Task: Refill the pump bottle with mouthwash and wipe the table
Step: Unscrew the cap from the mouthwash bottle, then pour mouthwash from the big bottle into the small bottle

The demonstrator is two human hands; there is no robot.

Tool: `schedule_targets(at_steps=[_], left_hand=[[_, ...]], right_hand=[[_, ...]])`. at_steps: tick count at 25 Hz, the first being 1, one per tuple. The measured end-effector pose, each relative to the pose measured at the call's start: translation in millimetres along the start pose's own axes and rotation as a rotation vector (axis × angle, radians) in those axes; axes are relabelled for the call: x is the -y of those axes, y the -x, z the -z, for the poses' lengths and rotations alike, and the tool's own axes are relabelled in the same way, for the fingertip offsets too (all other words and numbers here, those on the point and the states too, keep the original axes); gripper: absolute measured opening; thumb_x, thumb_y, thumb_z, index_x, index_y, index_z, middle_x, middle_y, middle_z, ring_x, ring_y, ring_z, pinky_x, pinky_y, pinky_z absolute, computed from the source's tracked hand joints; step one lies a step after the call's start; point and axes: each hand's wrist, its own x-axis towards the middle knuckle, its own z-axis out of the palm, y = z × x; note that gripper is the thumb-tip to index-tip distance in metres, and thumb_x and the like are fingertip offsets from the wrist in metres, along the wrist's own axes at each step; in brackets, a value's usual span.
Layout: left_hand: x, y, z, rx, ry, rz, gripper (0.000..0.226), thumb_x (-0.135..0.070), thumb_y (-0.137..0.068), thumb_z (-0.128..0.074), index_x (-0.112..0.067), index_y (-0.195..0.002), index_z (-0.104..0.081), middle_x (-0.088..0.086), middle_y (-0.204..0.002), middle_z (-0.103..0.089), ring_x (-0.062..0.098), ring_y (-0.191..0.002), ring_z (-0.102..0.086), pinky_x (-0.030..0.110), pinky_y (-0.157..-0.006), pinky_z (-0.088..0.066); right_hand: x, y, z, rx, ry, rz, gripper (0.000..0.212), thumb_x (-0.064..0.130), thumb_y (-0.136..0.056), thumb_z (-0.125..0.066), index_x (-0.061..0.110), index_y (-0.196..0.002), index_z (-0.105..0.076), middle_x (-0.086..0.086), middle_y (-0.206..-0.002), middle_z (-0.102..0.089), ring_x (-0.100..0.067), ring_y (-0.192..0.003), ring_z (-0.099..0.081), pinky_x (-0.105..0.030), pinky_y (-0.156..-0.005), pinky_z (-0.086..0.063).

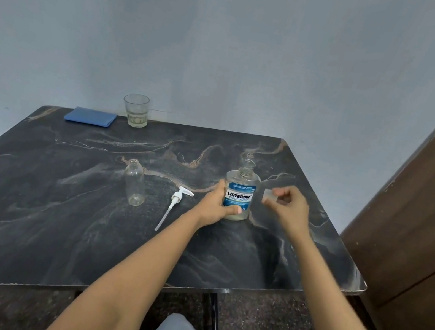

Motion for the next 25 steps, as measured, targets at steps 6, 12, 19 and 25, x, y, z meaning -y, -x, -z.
schedule_targets(at_steps=[6,12,19,25], left_hand=[[-19.4,33.7,-2.9,-0.124,-0.076,-0.031,0.085,-0.018,-0.075,-0.081,-0.014,-0.138,-0.025,-0.005,-0.133,-0.045,0.008,-0.123,-0.045,0.024,-0.103,-0.036],[-7.9,105.9,20.8,-0.747,-0.153,-0.230,0.044,-0.024,-0.082,-0.073,-0.018,-0.115,-0.044,-0.006,-0.109,-0.048,0.004,-0.093,-0.052,0.015,-0.080,-0.043],[24.6,128.4,108.9,-0.914,-0.148,-0.014,0.069,-0.025,-0.077,-0.078,-0.010,-0.133,-0.040,0.001,-0.128,-0.043,0.014,-0.113,-0.047,0.027,-0.094,-0.041],[50.5,118.4,119.1,-0.741,-0.032,0.090,0.065,-0.029,-0.083,-0.074,-0.016,-0.139,-0.045,0.002,-0.139,-0.053,0.015,-0.129,-0.048,0.021,-0.100,-0.035]], right_hand=[[-41.1,15.4,-15.9,0.024,0.032,-0.075,0.033,0.002,-0.066,-0.080,0.017,-0.073,-0.051,-0.006,-0.101,-0.069,-0.022,-0.089,-0.064,-0.031,-0.081,-0.053],[-34.5,18.9,-18.7,0.074,0.139,-0.023,0.047,0.007,-0.069,-0.078,0.013,-0.109,-0.054,-0.007,-0.117,-0.057,-0.024,-0.113,-0.051,-0.032,-0.091,-0.044],[-0.2,24.6,-44.3,0.210,-0.218,0.097,0.067,0.004,-0.077,-0.073,0.031,-0.128,-0.040,0.019,-0.128,-0.049,-0.006,-0.124,-0.046,-0.040,-0.103,-0.043],[8.8,28.3,-67.8,0.190,-0.338,0.049,0.056,0.002,-0.081,-0.071,0.019,-0.127,-0.042,0.002,-0.113,-0.062,-0.023,-0.109,-0.063,-0.031,-0.086,-0.056]])
